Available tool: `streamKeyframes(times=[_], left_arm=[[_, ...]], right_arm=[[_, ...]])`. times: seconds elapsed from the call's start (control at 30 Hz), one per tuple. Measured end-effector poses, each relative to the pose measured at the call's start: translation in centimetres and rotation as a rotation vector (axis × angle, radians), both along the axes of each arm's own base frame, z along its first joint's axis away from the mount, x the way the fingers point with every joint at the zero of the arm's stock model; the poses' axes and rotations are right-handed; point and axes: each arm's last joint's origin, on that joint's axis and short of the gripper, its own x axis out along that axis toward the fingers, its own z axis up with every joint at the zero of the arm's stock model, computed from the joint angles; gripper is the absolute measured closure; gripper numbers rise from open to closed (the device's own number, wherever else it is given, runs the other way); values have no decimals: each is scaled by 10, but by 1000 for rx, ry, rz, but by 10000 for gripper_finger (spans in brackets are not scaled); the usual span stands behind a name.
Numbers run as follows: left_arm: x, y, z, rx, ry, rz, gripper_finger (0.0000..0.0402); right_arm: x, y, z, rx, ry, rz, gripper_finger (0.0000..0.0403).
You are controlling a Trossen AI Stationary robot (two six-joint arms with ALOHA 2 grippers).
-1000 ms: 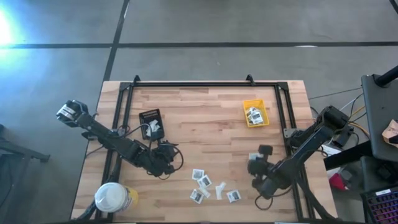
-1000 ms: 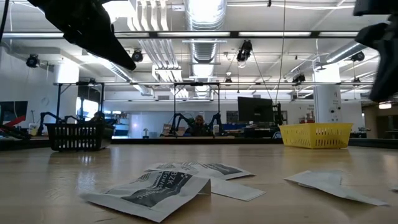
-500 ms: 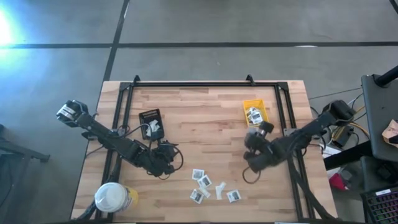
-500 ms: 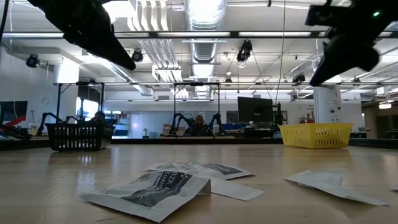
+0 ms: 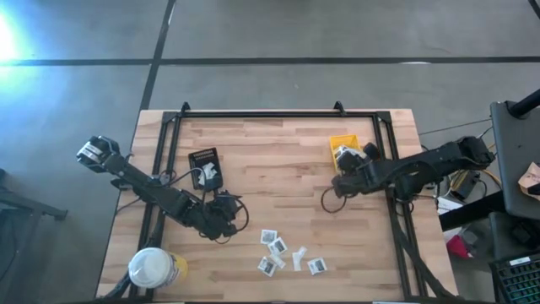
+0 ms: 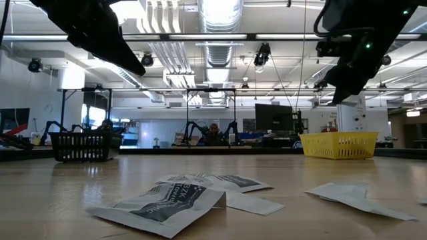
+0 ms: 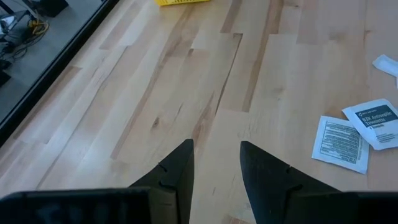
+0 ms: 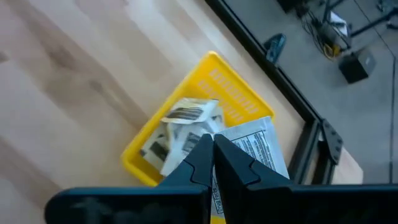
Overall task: Pick & Place First Aid Supplies
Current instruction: Put the black pad into the yellow bin
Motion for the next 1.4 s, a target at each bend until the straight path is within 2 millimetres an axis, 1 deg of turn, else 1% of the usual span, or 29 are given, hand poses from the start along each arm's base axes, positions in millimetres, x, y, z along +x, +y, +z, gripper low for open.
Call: streamKeyframes(times=[0.1, 0.27, 0.47, 0.73, 0.9, 1.1, 1.2, 1.4], left_arm=[[0, 0, 0, 0, 0, 0, 278], [0, 0, 0, 0, -1, 0, 278], [0, 0, 0, -7, -4, 6, 278], [0, -1, 0, -30, 6, -10, 278], [0, -1, 0, -31, 6, -10, 278], [0, -1, 0, -30, 6, -10, 278], [0, -1, 0, -30, 6, -10, 278], [0, -1, 0, -31, 6, -10, 278]], right_arm=[[0, -9, 2, 9, -12, -32, 394], [4, -27, 2, 77, -21, -77, 394], [9, -49, 1, 160, -38, -84, 394], [4, -73, -1, 318, -42, -119, 394], [2, -79, -2, 383, -45, -117, 394], [2, -81, -2, 410, -31, -86, 391], [2, -81, -2, 409, -25, -80, 375], [1, -82, -2, 399, -26, -87, 323]])
